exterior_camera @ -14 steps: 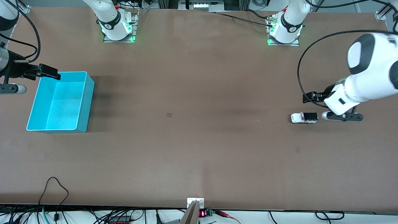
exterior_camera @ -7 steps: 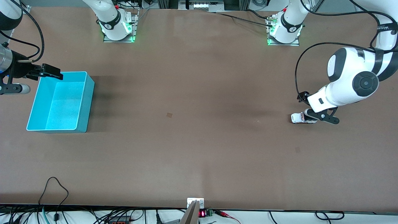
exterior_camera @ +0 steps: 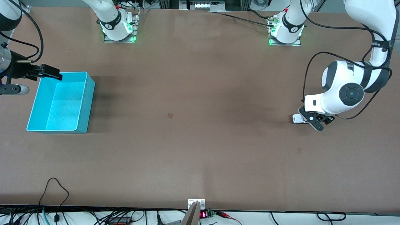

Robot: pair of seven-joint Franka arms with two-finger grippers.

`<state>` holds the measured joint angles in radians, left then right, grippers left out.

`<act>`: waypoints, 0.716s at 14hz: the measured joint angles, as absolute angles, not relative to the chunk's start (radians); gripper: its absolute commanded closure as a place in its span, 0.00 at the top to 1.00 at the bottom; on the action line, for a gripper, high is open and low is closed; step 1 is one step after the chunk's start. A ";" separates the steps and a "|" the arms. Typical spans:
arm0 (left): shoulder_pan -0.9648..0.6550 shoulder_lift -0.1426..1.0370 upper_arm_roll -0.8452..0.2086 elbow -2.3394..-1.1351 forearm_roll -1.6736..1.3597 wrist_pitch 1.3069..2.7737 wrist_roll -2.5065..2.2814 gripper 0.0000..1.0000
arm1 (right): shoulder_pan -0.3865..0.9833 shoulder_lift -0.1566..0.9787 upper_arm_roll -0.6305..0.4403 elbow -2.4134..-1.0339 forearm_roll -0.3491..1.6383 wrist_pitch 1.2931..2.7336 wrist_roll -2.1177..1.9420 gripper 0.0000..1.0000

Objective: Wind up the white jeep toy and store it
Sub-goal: 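Move the left gripper over the white toy jeep, then grasp the jeep with the left gripper while the right gripper moves over the bin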

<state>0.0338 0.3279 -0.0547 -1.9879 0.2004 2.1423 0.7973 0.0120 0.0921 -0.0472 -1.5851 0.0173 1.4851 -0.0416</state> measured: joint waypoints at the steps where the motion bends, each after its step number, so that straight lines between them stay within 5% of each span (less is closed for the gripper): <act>1: 0.044 0.333 -0.055 -1.988 0.200 2.143 0.865 1.00 | 0.012 0.094 -0.049 -1.585 0.017 1.485 -0.042 1.00; 10: 0.106 0.389 -0.109 -2.016 0.201 2.236 1.306 1.00 | 0.017 0.161 -0.053 -1.596 0.017 1.406 -0.043 1.00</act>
<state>0.1060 0.3891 -0.1087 -2.0164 0.2005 2.2357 1.3062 0.0166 0.1610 -0.0526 -1.5955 0.0174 1.4060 -0.0427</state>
